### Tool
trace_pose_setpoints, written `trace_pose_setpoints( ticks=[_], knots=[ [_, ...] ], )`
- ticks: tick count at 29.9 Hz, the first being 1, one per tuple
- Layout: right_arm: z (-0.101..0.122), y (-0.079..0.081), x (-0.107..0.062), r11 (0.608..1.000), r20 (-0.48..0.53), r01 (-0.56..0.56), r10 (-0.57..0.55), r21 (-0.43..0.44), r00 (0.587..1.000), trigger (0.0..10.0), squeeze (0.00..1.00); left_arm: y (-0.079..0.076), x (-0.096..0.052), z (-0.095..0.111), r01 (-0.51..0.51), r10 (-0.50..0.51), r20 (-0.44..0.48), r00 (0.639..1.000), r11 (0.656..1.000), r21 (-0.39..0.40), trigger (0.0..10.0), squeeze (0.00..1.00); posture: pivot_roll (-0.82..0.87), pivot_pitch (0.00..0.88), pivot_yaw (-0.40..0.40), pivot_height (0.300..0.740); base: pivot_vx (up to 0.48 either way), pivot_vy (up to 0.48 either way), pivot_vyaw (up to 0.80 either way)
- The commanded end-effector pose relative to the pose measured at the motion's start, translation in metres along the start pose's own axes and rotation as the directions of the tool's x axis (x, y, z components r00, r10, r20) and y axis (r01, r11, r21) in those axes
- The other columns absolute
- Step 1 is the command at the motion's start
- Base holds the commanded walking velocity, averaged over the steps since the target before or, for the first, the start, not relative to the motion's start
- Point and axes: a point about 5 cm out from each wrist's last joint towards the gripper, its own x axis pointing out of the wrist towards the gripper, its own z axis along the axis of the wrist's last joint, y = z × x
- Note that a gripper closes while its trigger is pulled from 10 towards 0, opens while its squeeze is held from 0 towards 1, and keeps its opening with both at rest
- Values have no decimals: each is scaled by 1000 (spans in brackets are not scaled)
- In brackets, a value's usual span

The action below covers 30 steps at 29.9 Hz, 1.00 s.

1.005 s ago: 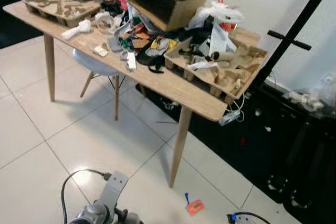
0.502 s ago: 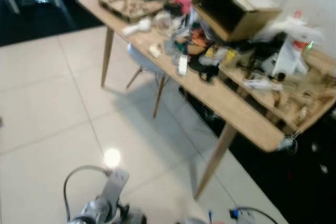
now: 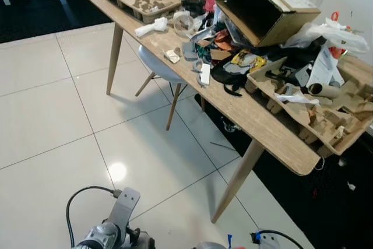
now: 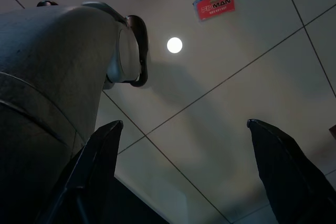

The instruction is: Picking trash to rubbish bin

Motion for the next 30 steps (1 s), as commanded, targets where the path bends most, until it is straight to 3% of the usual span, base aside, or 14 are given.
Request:
trace_pose_setpoints(
  ticks=[1, 6, 12, 17, 22, 24, 29, 30],
  knots=[
    [9, 12, 2, 999, 24, -41, 41, 4, 999, 10000, 0, -4, 0, -14, 7, -7, -59, 998, 1000, 12, 10000, 0, 95, 71, -54, 740, 0, 0, 0],
    [1, -1, -1, 999, 16, -32, 32, 5, 999, 10000, 0, -3, 0, -15, -1, 2, -62, 998, 1000, 14, 10000, 0, 97, 74, -51, 740, 151, 0, 0],
    [-8, -2, -2, 999, 4, -33, 33, 4, 999, 10000, 0, -2, 0, -15, -4, 5, -66, 998, 1000, 17, 10000, 0, 98, 77, -48, 740, 277, 0, 0],
    [-12, 24, 2, 998, -1, -67, 67, -5, 998, 10000, 0, -2, -1, -15, -4, 5, -67, 998, 1000, 19, 10000, 0, 99, 77, -49, 740, 302, 0, 0],
    [-7, 36, 3, 996, 8, -90, 91, -15, 996, 10000, 0, -2, -1, -15, -2, 3, -67, 998, 1000, 21, 10000, 0, 99, 72, -49, 740, 318, 0, 0],
    [-3, 34, 4, 996, 13, -91, 91, -20, 996, 10000, 0, -2, -1, -15, -1, 3, -66, 998, 1000, 22, 10000, 0, 100, 64, -51, 740, 326, 0, 794],
    [5, 1, 0, 999, 29, -41, 42, -17, 999, 10000, 0, -2, -1, -14, 1, 1, -64, 998, 1000, 25, 10000, 0, 99, 57, -52, 740, 329, 0, 476],
    [5, 1, 0, 999, 29, -41, 42, -17, 999, 10000, 0, -2, -1, -14, 1, 1, -64, 998, 1000, 25, 10000, 0, 99, 57, -52, 740, 330, 0, 0]
  ],
)
